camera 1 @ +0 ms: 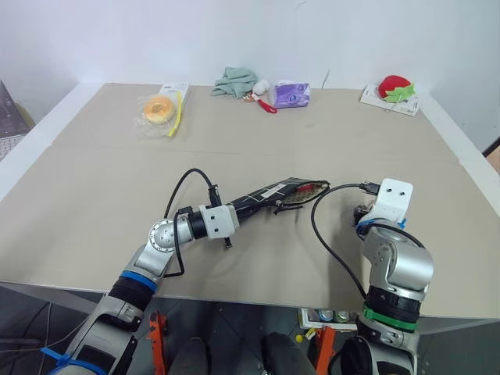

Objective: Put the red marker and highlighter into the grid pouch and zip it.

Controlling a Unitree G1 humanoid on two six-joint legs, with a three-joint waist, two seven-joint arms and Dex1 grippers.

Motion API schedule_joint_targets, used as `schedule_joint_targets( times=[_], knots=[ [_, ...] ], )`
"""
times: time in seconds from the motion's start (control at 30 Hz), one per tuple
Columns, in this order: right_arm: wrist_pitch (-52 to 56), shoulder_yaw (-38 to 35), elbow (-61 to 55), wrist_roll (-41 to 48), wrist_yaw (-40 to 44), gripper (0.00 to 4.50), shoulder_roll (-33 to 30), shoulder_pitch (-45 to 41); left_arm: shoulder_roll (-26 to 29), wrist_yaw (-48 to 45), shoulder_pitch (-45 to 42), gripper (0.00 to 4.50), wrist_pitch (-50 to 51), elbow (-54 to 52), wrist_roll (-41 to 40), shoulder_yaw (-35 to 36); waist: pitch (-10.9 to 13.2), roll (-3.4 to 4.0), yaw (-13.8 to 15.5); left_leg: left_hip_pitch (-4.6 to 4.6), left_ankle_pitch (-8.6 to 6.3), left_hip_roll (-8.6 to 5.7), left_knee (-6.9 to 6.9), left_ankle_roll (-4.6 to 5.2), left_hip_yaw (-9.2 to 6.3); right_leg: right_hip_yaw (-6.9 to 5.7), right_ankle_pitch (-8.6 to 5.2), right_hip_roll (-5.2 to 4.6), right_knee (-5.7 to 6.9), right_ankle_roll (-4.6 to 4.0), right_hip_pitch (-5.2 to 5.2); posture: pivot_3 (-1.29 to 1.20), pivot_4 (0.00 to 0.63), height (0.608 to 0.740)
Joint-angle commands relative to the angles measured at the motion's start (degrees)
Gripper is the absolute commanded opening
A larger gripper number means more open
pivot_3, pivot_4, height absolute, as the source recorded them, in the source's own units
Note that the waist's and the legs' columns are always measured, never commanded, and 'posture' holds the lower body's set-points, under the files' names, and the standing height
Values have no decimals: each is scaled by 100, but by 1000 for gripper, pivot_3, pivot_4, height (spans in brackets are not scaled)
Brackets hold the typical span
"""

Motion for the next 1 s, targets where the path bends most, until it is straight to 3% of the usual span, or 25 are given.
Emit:
schedule_joint_targets(
  times=[0.03, 0.3, 0.33, 0.53, 0.7, 0.83, 1.0],
  knots=[
    [-58, -70, 3, 11, -77, 1003, -27, -46, 6, 75, -57, 0, -37, -144, -25, 104, 0, 0, 0, 0, 0, 0, 0, 0, 0, 0, 0, 0, -1, 0, 0, 0, 150, 734],
    [-353, -231, 63, 154, -21, 1003, -88, -133, 14, 83, -64, 0, -39, -144, -29, 94, 0, 0, 0, 0, 0, 0, 0, 0, 0, 0, 0, 0, -2, 0, 0, 0, 150, 734],
    [-514, -23, 116, 154, 216, 1003, -324, -111, 15, 80, -73, 0, -41, -132, -35, 98, 0, 0, -1, 0, 0, 0, 0, 0, 1, 0, 0, 0, -3, 0, 0, 0, 150, 734],
    [-3319, 1030, 370, 1045, 4155, 1003, -2853, -165, 22, 34, -119, 0, -52, -97, -61, 95, 17, 26, -45, -8, -3, -12, -3, 5, 11, 8, -2, -13, -21, 15, -2, 0, 150, 734],
    [-3993, 1125, 463, 2032, 7143, 1003, -4770, 222, 56, -46, -151, 0, -71, -76, -98, 99, 18, 20, -23, -7, -32, -10, -6, 54, 7, -2, -26, -13, -27, 17, 8, 0, 150, 734],
    [-4339, 1512, 729, 1880, 8036, 1003, -5622, 142, 67, -93, -217, 0, -115, -21, -99, 124, 23, 17, 0, -9, -39, -15, 0, 62, 16, 5, -27, -21, -29, 10, 7, 0, 150, 734],
    [-4940, 1957, 1264, 1418, 8312, 1003, -5951, -207, 67, -113, -262, 0, -162, 16, -86, 127, 25, 15, 4, -6, -37, -12, 14, 61, 16, 1, -25, -19, -28, 13, 8, 0, 150, 734]
  ],
)
